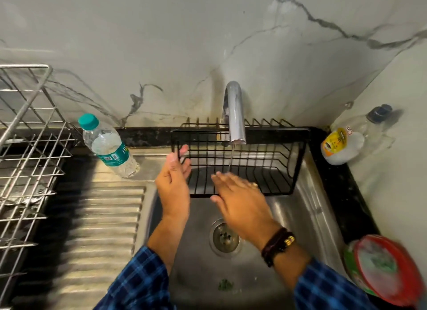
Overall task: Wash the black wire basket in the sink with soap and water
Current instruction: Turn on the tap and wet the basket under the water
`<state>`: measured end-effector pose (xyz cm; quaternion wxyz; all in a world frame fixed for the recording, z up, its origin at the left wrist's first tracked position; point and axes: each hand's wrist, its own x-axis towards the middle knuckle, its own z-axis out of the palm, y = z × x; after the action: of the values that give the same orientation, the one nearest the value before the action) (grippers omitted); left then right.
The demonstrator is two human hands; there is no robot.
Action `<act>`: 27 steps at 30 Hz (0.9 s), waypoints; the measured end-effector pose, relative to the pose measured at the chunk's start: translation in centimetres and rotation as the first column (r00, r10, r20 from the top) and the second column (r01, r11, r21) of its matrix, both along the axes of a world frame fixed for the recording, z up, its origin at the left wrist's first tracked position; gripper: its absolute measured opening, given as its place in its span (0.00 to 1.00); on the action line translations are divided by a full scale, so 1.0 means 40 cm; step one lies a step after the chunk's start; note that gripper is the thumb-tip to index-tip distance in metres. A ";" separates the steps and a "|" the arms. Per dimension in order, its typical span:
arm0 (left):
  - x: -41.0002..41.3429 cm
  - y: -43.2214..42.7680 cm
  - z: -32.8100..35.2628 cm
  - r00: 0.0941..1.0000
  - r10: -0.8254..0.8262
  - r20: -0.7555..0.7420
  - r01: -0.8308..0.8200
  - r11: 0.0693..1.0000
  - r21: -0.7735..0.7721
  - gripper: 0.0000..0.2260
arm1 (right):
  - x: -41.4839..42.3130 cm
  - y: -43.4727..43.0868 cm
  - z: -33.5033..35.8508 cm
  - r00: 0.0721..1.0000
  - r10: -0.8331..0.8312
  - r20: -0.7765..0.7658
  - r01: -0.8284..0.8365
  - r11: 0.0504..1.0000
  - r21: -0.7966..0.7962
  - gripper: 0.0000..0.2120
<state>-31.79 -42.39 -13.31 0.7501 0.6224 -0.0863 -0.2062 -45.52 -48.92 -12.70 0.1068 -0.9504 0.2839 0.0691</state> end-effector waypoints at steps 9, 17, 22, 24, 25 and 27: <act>-0.010 0.034 -0.023 0.999 -0.034 -0.014 0.036 0.985 0.170 0.29 | 0.040 -0.005 0.044 0.966 -0.251 -0.067 0.249 0.968 -0.036 0.26; -0.051 0.058 -0.009 0.981 -0.192 0.005 0.183 0.941 0.285 0.28 | 0.051 -0.158 0.122 0.771 -0.625 -0.123 0.337 0.236 0.911 0.19; -0.047 0.079 -0.015 0.991 -0.109 -0.079 0.128 0.941 0.313 0.28 | -0.040 -0.184 0.033 0.216 -0.971 -0.107 0.165 -0.071 0.984 0.15; -0.066 0.083 -0.018 0.988 -0.123 -0.095 0.148 0.932 0.330 0.26 | -0.012 -0.153 0.006 0.120 -0.986 0.114 0.430 0.155 0.889 0.11; -0.078 0.080 -0.020 0.986 -0.128 -0.104 0.156 0.930 0.333 0.25 | 0.009 -0.131 -0.006 0.177 -0.954 0.243 0.558 0.301 0.773 0.09; -0.102 0.068 -0.019 0.982 -0.151 -0.109 0.180 0.920 0.347 0.24 | 0.064 -0.069 -0.009 0.436 -0.853 0.286 0.526 0.499 0.688 0.07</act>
<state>-35.87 -39.68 -14.05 0.6080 0.7293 -0.0695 -0.3059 -42.95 -51.67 -13.04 0.4520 -0.6390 0.5838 -0.2156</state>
